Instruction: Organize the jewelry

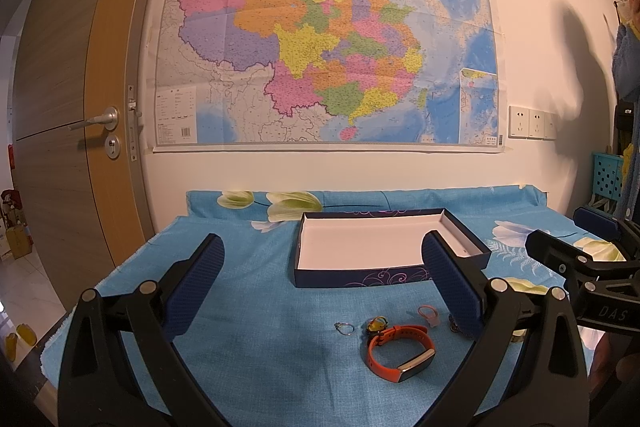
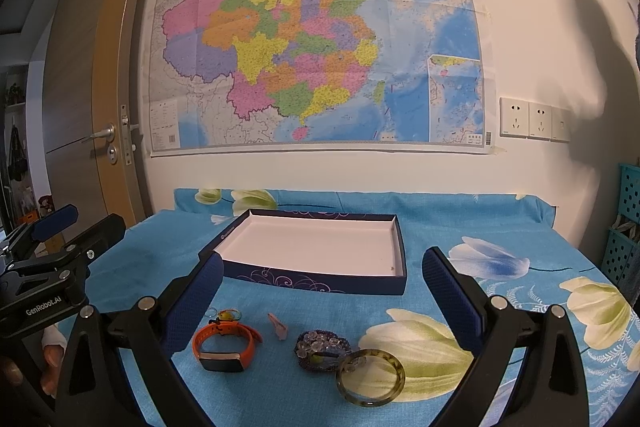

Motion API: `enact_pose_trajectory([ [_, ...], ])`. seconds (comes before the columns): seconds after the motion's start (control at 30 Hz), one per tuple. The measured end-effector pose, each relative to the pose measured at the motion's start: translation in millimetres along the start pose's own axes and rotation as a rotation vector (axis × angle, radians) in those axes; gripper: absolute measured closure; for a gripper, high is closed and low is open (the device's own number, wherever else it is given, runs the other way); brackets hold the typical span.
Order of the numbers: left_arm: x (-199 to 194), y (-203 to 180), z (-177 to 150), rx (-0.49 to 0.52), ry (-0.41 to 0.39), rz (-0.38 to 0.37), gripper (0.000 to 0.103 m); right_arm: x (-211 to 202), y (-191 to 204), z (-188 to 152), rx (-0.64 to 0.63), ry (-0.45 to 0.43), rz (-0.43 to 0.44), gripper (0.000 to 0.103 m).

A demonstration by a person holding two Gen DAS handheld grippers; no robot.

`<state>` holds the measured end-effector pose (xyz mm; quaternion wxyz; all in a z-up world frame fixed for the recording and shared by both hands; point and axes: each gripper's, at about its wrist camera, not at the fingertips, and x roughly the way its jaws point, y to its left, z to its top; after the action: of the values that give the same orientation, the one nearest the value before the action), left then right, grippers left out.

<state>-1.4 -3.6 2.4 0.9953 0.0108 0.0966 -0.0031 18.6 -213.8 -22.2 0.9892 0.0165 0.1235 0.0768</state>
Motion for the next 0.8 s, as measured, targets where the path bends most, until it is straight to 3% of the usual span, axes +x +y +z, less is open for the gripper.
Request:
enact_pose_trajectory([
  [0.8, 1.7, -1.7, 1.2, 0.000, -0.001, 0.000, 0.006, -0.4, -1.5, 0.2, 0.001, -0.001, 0.000, 0.007],
])
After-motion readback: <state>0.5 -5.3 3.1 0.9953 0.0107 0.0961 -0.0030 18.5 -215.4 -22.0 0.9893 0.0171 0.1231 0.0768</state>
